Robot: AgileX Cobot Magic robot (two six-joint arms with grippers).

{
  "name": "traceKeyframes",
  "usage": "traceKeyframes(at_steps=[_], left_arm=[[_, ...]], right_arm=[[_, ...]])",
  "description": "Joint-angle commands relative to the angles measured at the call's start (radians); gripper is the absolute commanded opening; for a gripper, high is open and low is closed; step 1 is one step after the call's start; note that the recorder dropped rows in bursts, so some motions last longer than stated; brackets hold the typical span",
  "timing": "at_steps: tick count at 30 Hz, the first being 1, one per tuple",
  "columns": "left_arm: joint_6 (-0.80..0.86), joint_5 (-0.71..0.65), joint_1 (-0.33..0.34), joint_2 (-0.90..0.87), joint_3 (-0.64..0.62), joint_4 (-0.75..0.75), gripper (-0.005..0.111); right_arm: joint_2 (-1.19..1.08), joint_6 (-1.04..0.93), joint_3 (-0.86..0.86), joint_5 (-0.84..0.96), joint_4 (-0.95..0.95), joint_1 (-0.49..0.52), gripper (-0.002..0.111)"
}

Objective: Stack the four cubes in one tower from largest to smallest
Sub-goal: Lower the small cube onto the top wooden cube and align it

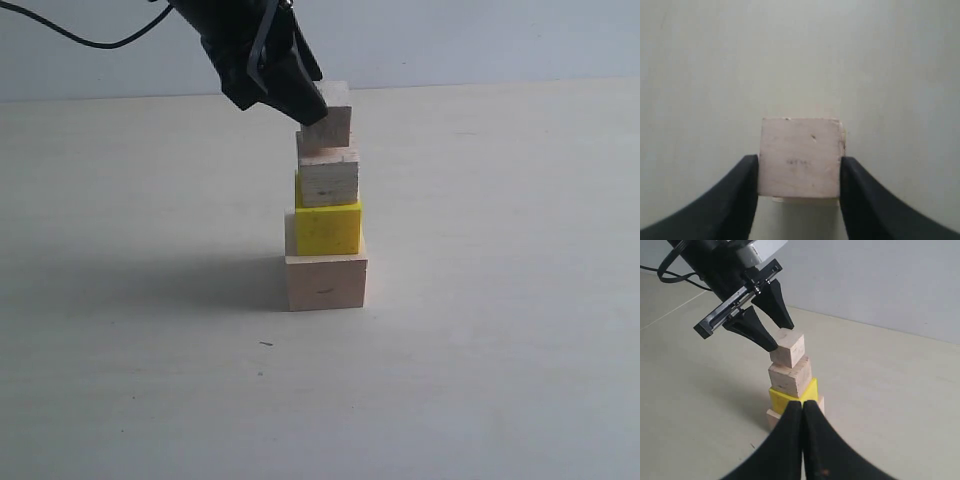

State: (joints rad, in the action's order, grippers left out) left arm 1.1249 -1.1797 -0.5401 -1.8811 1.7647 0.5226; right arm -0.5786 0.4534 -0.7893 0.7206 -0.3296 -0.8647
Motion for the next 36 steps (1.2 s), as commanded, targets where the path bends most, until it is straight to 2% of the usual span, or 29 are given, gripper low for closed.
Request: traceKeyframes(at_steps=[1, 22, 36], left_arm=[[-0.008, -0.004, 0.003, 0.004, 0.006, 0.011, 0.0], [-0.008, 0.001, 0.003, 0.004, 0.006, 0.011, 0.0], [0.02, 0.034, 0.003, 0.012, -0.042, 0.029, 0.0]], right_arm=[[0.005, -0.006, 0.005, -0.002, -0.009, 0.004, 0.0], [0.005, -0.006, 0.005, -0.002, -0.009, 0.004, 0.0], [0.005, -0.006, 0.005, -0.002, -0.009, 0.004, 0.0]])
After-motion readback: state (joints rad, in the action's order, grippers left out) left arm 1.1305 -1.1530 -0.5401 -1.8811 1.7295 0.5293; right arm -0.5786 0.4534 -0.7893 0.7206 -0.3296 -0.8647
